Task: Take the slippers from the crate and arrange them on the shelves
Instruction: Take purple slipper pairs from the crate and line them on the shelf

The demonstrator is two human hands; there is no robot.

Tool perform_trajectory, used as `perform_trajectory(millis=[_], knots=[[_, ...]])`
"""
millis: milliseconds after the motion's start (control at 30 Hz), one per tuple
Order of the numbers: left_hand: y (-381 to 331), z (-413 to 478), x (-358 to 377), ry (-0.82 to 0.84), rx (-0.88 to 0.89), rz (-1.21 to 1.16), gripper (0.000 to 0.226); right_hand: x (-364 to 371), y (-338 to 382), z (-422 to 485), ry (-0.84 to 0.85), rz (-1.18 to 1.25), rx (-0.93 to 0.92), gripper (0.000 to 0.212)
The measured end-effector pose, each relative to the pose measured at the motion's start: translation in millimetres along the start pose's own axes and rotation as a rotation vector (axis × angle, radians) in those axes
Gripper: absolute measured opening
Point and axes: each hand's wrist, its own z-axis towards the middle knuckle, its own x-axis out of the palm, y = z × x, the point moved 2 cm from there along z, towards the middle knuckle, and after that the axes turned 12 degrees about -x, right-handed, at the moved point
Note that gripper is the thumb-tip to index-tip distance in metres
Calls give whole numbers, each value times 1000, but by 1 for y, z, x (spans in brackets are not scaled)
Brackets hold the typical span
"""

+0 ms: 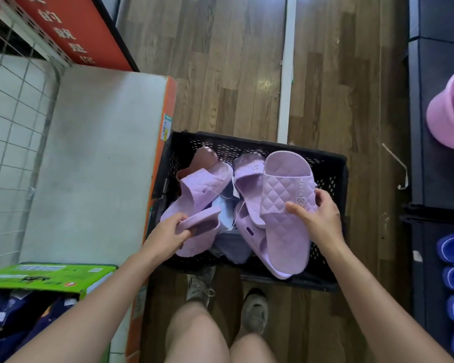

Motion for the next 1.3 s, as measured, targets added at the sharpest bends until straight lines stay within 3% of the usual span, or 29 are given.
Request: perform_trajectory(millis=[133, 300, 567, 700, 1100, 1167, 1233, 1300], knots=[[5, 0, 1, -110, -31, -134, 14, -16, -9, -18, -62, 25, 29, 52], [-8, -10, -5, -101, 54, -276, 8, -35, -11, -29, -146, 48, 54, 58], [-61, -65, -44, 2, 205, -539, 16, -67, 20, -62, -121, 152, 30, 70], [-104, -104, -75, -16, 297, -551, 8, -91, 55, -84, -97, 181, -11, 69], [-200, -266, -144, -36, 528, -515, 54, -212, 164, -160, -154, 277, -188, 72], [-214, -294, -145, -24, 584, -516, 48, -233, 177, -175, -172, 273, -217, 69], [-228, -319, -146, -48, 616, -500, 28, -256, 185, -190, -200, 281, -235, 70], [-241, -343, -144, -57, 658, -489, 26, -279, 193, -206, -236, 295, -258, 74]])
